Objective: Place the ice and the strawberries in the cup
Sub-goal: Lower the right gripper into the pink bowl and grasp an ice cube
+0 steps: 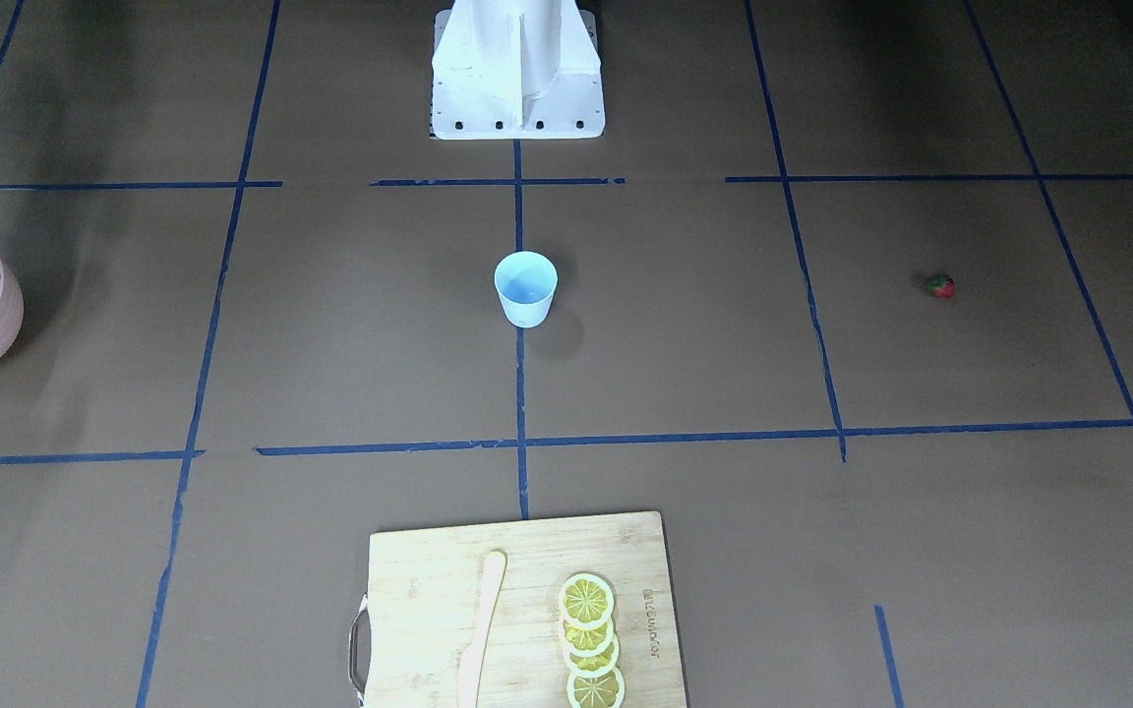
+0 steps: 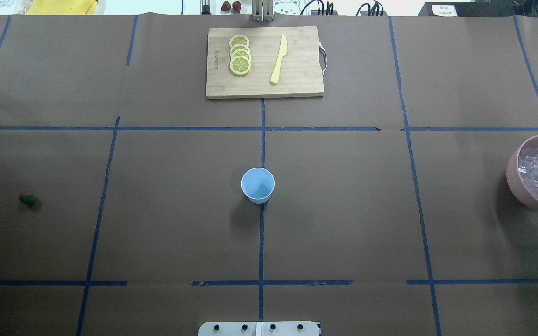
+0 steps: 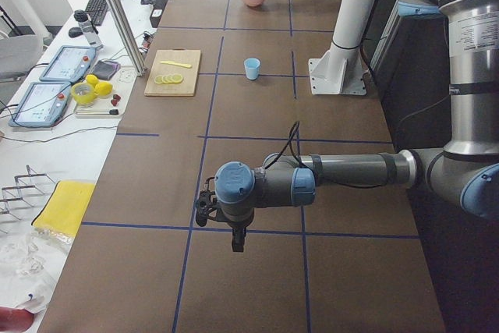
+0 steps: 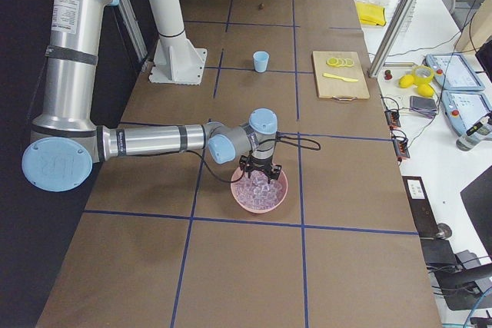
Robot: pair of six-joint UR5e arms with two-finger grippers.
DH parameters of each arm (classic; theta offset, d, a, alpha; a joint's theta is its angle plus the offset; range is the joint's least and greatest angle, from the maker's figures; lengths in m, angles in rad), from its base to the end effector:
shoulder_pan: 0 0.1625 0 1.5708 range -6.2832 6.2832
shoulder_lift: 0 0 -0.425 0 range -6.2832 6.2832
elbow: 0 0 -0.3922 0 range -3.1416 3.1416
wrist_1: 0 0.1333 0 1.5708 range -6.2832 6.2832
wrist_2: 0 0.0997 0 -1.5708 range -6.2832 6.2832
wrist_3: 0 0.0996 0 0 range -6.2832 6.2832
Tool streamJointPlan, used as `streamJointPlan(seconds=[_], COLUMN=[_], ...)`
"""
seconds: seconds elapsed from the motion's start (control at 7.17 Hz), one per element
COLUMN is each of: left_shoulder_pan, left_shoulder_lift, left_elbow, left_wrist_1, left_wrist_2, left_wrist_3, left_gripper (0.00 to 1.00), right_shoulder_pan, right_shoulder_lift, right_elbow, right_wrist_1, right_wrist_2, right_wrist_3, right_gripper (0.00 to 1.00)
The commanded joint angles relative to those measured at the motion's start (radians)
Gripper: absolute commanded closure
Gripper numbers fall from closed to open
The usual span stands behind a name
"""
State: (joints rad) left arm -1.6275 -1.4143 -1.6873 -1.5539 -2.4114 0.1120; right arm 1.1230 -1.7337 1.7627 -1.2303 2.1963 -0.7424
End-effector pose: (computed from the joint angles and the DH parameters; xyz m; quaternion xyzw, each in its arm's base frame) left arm -0.0829 -0.4174 0.6700 0.0085 0.4086 0.0136 0.9126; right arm -0.1252 -0.4338 0.6098 0.2173 -0.2735 -0.5711 0.7428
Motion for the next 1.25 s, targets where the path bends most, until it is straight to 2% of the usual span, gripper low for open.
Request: streamJointPlan(seconds=[0.0, 0.14, 0.28, 0.42, 0.84, 1.12], left_shoulder_pan=[0.000, 0.000, 0.000, 0.000, 0.000, 0.000], left_shoulder_lift=[0.000, 0.000, 0.000, 0.000, 0.000, 0.000], left_elbow=[0.000, 0.000, 0.000, 0.000, 0.000, 0.000], left_wrist_1=[0.000, 0.000, 0.000, 0.000, 0.000, 0.000], left_wrist_2=[0.000, 0.000, 0.000, 0.000, 0.000, 0.000], left_wrist_3=[0.000, 0.000, 0.000, 0.000, 0.000, 0.000], left_gripper=[0.00, 0.00, 0.00, 0.00, 0.00, 0.00], right_shoulder_pan=[0.000, 0.000, 0.000, 0.001, 0.024, 0.078], right_shoulder_lift=[-0.001, -0.001, 0.000, -0.001, -0.004, -0.006], right_elbow=[-0.002, -0.003, -0.002, 0.003, 0.014, 0.017], right_wrist_1=[-0.002, -0.002, -0.002, -0.002, 0.000, 0.000], right_wrist_2=[-0.004, -0.010, -0.010, -0.009, 0.011, 0.077], right_wrist_3=[0.001, 0.000, -0.002, -0.002, 0.000, 0.001], right_gripper=[0.51, 0.69, 0.80, 0.85, 0.90, 0.90])
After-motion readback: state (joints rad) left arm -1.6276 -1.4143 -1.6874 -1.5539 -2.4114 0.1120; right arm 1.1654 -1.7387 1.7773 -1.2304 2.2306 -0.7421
